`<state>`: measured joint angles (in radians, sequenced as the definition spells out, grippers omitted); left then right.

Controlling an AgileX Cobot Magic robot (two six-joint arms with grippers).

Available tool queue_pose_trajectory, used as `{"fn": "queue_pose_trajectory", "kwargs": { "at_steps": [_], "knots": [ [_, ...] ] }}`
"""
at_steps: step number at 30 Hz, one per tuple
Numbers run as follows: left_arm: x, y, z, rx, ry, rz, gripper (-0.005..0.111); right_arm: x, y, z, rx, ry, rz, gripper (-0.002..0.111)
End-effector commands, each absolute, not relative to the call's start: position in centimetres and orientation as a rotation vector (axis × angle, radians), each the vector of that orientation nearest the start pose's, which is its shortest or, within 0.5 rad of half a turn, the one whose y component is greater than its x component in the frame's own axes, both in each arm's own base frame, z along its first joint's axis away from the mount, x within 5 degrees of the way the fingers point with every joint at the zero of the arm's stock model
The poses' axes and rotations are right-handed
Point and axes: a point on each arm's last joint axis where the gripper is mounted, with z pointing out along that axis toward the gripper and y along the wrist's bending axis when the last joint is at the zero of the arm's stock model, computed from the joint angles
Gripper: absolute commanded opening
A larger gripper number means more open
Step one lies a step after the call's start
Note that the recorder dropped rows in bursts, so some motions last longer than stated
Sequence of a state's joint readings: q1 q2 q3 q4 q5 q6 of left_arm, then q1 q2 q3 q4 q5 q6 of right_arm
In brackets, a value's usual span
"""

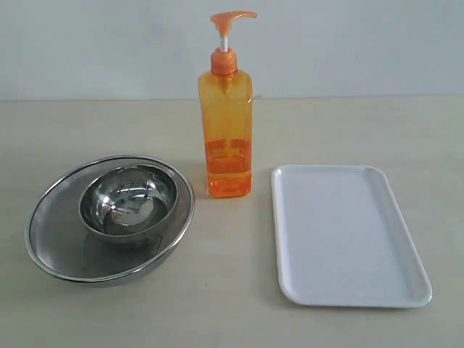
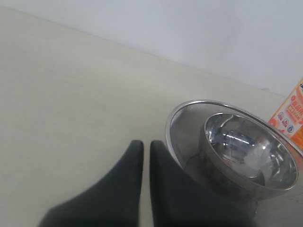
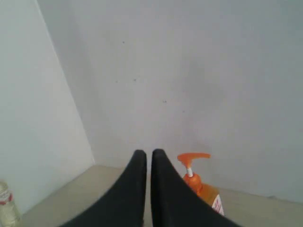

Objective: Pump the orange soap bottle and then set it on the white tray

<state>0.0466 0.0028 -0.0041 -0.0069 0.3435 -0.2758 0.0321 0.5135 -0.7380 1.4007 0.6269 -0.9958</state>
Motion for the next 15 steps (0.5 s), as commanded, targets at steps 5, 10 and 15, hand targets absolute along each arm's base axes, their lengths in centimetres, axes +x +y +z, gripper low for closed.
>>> {"fn": "queue_pose_trajectory", "kwargs": {
  "at_steps": [5,10,15],
  "knots": [
    [5.4,0.2,18.2,-0.302,1.802,-0.174,0.005,9.3,6.0,39.7,-0.332,1.472,0.787,0.000],
    [5.4,0.2,18.2,-0.302,1.802,-0.174,0.005,11.0,4.8,36.0,-0.154,1.567,0.700,0.000],
    [5.4,0.2,18.2,-0.302,1.802,-0.174,0.005,12.1,3.5,31.4,0.033,1.675,0.591,0.000]
  ]
}}
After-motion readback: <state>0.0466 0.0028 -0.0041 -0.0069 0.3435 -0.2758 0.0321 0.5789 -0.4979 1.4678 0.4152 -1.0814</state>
